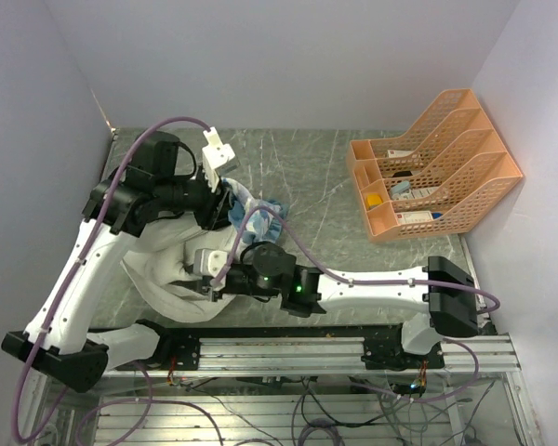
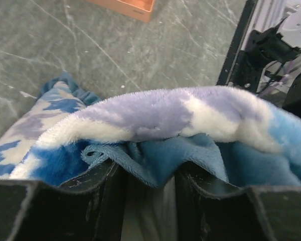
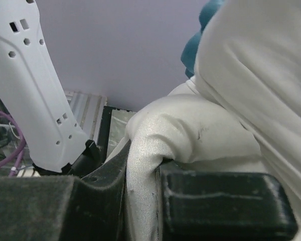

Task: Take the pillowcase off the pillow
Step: Remove the pillow from the pillowcase.

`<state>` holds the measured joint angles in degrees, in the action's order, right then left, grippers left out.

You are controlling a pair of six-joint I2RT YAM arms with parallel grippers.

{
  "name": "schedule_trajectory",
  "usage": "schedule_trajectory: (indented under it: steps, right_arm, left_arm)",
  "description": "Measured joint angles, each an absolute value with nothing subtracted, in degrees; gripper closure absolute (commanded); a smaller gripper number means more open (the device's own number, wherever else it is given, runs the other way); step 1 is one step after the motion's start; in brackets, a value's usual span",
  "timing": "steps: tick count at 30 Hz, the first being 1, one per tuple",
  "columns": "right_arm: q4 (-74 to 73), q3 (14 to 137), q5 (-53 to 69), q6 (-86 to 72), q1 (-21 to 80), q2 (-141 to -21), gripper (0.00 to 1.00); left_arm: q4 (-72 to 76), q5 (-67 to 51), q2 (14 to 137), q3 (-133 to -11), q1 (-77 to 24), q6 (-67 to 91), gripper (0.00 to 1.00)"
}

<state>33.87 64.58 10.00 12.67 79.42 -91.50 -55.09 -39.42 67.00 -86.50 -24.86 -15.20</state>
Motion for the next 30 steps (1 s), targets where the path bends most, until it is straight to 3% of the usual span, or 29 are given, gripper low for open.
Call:
schedule_trajectory:
  steps: [7, 10, 15, 19, 22, 25, 29, 30]
  right_arm:
    - [28.93, 72.23, 8.69, 16.14, 80.49, -96.75, 1.0]
    - [26.74, 74.56, 6.81, 17.93, 81.47, -98.35, 1.0]
    - [23.75, 74.98, 3.46, 20.62, 83.02, -98.65, 1.0]
    - [24.77, 67.46, 0.4, 21.89, 84.07, -92.95, 1.0]
    - [26.61, 61.45, -2.63, 22.13, 84.18, -87.07, 1.0]
    - [29.76, 55.33, -4.56, 21.47, 84.01, -82.21, 1.0]
    - [34.39, 48.03, -2.7, 17.89, 83.68, -77.6, 1.0]
    - [35.35, 47.03, -1.52, 16.47, 83.55, -76.95, 0.9]
  left_arm:
    - [-54.5, -44.95, 72.4, -86.74, -24.93, -7.51, 0.53]
    - [-54.7, -44.95, 74.35, -86.85, -25.21, -6.2, 0.6]
    - [-55.18, -31.51, 74.5, -86.37, -27.18, -6.37, 0.72]
    - [-53.43, -16.12, 73.58, -85.71, -27.9, -8.58, 0.77]
    - [-51.53, -11.11, 72.51, -85.27, -26.02, -9.02, 0.78]
    - [-49.52, -11.6, 70.24, -83.83, -23.97, -9.63, 0.75]
    - [-49.84, -20.6, 65.76, -82.65, -21.5, -12.82, 0.73]
    - [-50.52, -23.97, 64.69, -82.83, -20.99, -13.87, 0.74]
